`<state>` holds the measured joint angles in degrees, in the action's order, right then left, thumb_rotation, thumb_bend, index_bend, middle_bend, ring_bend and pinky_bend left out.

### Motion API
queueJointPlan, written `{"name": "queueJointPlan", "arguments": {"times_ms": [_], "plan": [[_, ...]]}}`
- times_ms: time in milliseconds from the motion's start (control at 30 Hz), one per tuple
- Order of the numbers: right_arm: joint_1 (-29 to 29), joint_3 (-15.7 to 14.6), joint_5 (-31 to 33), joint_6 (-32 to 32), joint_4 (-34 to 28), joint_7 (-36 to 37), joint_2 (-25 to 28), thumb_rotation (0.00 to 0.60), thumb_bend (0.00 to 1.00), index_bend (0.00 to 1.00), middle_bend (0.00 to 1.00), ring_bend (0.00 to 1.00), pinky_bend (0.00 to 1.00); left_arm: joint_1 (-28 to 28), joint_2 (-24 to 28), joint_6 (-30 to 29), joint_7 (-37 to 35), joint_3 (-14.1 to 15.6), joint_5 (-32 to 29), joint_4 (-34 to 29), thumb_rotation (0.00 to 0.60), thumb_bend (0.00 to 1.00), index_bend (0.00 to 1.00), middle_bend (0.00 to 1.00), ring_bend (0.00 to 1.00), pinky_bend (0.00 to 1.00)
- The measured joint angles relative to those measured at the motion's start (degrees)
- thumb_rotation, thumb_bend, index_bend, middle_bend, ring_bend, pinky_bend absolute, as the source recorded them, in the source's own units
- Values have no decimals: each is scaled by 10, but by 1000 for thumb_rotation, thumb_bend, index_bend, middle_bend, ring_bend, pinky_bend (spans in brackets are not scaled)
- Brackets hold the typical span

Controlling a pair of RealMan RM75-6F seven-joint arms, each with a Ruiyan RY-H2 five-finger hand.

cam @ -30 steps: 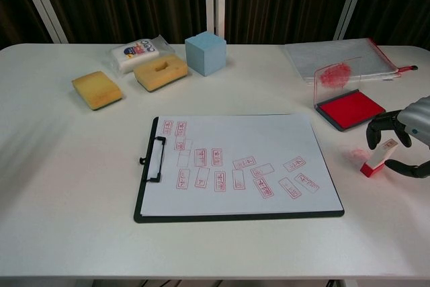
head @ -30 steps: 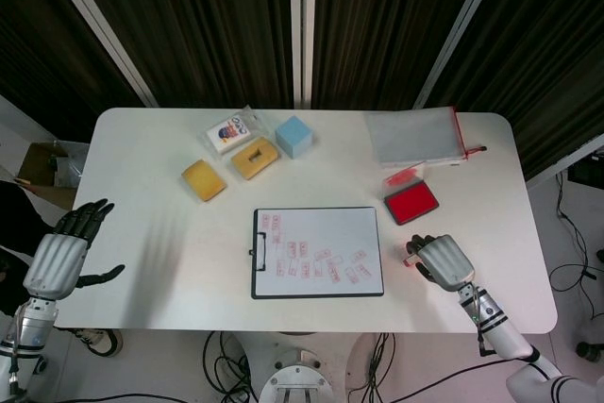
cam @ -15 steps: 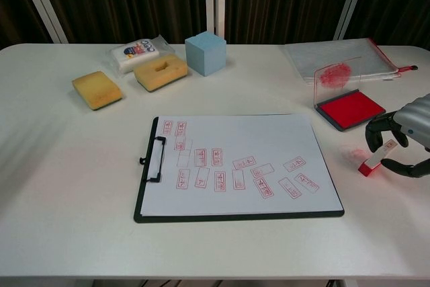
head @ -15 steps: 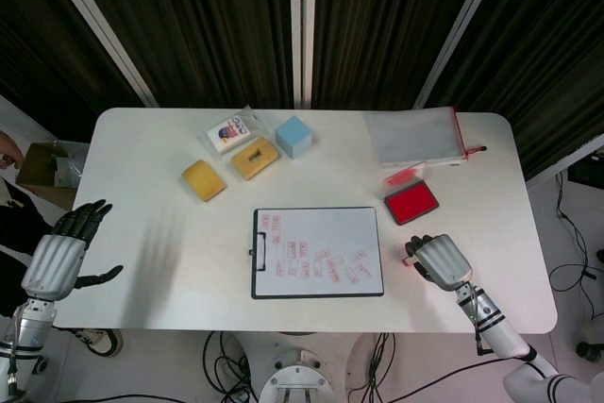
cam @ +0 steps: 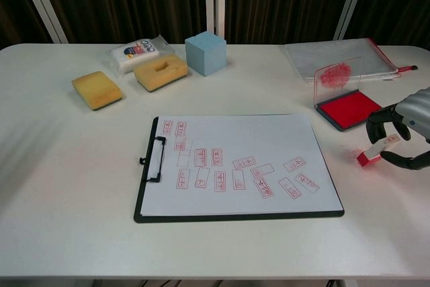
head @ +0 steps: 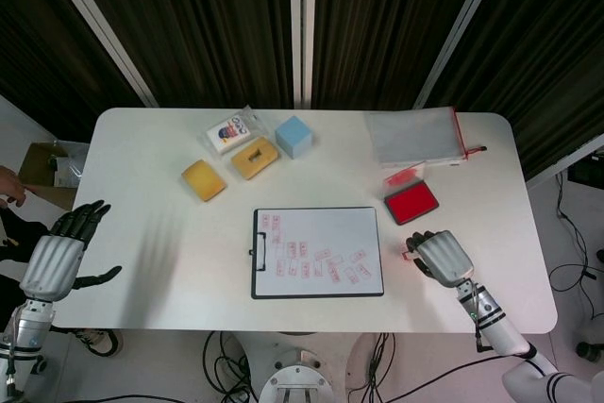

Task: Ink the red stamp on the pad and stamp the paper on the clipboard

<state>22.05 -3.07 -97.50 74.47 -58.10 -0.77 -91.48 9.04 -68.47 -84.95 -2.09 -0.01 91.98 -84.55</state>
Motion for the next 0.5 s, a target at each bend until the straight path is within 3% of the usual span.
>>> {"name": "queueJointPlan", "arguments": {"times_ms": [200,500], "plan": [[19,33,25,-9,-20,14,19,600,362,635,569,639,824,2,2,1,-1,-1,1,-1,475,123,82,66,96,187],[83,81,90,-128,3,7,25,600,374,648,575,649,824,5,0,6,-3,-1,0,2,487,123,82,66,96,187]]}}
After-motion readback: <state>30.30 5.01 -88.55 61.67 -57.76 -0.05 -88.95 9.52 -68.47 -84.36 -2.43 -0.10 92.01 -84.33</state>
